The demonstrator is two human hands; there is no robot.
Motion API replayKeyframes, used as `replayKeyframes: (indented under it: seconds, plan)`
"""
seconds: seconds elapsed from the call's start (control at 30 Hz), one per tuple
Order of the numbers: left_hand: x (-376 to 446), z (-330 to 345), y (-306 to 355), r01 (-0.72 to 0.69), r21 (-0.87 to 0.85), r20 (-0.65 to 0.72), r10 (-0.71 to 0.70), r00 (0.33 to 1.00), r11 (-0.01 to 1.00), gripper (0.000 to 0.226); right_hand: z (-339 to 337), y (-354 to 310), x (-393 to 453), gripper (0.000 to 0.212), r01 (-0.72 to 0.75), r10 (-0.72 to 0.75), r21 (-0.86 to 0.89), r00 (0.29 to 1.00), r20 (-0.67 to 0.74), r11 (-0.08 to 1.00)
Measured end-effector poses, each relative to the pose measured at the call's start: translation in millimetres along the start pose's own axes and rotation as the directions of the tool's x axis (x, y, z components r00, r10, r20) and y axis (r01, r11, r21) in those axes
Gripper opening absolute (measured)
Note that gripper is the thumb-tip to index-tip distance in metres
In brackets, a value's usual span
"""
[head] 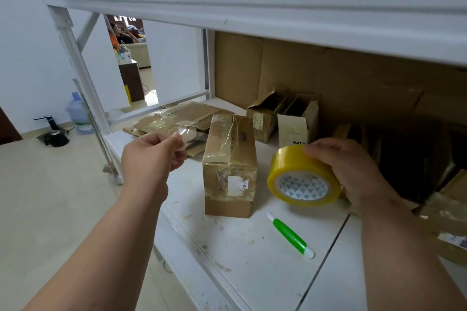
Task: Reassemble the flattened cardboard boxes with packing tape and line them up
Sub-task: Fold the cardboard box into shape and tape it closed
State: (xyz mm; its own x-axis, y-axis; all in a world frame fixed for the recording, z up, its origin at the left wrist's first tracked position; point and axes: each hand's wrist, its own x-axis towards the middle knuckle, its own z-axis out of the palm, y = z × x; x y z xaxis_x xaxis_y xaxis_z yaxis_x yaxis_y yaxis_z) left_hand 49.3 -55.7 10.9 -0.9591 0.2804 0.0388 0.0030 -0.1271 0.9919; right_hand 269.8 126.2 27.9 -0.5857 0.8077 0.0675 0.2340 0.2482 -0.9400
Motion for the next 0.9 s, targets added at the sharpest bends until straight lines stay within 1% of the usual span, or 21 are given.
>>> replayKeyframes:
  seconds: [0.07,0.37,0.47,0.53,0.67,0.73,0.8,0.87,0.9]
  plan:
    - [2,1,-3,0.025,-0.003,-0.003,-0.025,1.000,1.000,0.017,3,-2,6,0.016,-0.014,0.014,-0.054,1.000,-0.015,0.998]
    - [7,-4,-29,0.129,0.041,-0.029,-0.128,0.991,0.991,0.012,19,5,12,0.012,-0.064,0.064,-0.127,0.998,-0.007,0.990]
    - [6,-4,-41,0.185,0.068,-0.014,-0.184,0.983,0.980,0.012,23,11,13,0.021,-0.072,0.074,-0.173,0.997,0.000,0.982]
    - [5,-4,-51,0.232,0.099,0.015,-0.234,0.972,0.968,0.014,27,15,13,0.021,-0.085,0.091,-0.197,0.996,0.020,0.977]
    - [-2,0,-60,0.321,0.186,0.148,-0.349,0.925,0.929,0.021,34,18,11,0.017,-0.085,0.100,-0.204,0.993,0.063,0.975]
    - [-2,3,-58,0.315,0.235,0.157,-0.356,0.921,0.920,0.023,35,19,10,0.016,-0.070,0.084,-0.210,0.995,0.061,0.975]
    - [1,4,-56,0.276,0.300,0.154,-0.332,0.931,0.913,0.030,35,19,9,0.018,-0.057,0.071,-0.216,0.996,0.057,0.975]
    - [0,4,-54,0.238,0.347,0.162,-0.308,0.938,0.907,0.041,36,19,8,0.018,-0.057,0.070,-0.210,0.996,0.058,0.976]
    - [-1,4,-54,0.206,0.345,0.169,-0.276,0.946,0.916,0.040,38,19,8,0.019,-0.056,0.070,-0.205,0.996,0.062,0.977]
